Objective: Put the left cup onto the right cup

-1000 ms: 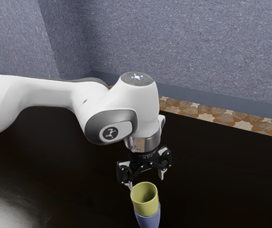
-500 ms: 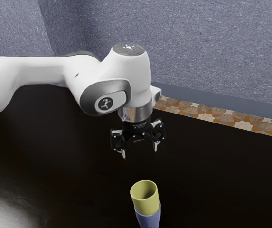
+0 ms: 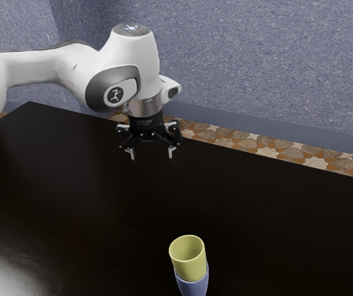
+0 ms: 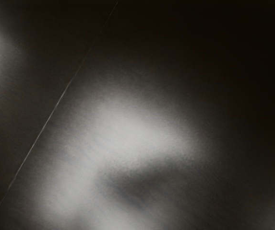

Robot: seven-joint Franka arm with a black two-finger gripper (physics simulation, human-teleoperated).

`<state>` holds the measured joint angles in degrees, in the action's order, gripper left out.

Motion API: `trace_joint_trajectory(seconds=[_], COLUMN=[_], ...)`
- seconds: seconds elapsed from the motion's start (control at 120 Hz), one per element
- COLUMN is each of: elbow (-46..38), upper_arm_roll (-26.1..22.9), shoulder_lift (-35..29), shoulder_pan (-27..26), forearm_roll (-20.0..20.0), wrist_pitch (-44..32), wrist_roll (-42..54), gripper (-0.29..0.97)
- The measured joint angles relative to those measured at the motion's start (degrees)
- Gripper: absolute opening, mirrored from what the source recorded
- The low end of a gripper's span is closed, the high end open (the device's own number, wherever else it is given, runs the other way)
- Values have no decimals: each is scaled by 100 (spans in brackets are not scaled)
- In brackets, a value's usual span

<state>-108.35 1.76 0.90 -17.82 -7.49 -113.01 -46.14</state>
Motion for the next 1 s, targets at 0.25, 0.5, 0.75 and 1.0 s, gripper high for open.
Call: trace_joint_trajectory(seconds=[0.25, 0.5, 0.75, 1.0], elbow=[101, 296, 814, 1209], upper_arm_roll=[391, 832, 1089, 1089], shoulder_lift=[1, 35, 80, 69], shoulder_pan=[396, 610, 563, 314], forearm_roll=[4, -8, -14, -15], wrist_pitch=[1, -1, 130, 556], wrist_roll=[1384, 2485, 3303, 3844], gripper=[68, 68, 68, 68])
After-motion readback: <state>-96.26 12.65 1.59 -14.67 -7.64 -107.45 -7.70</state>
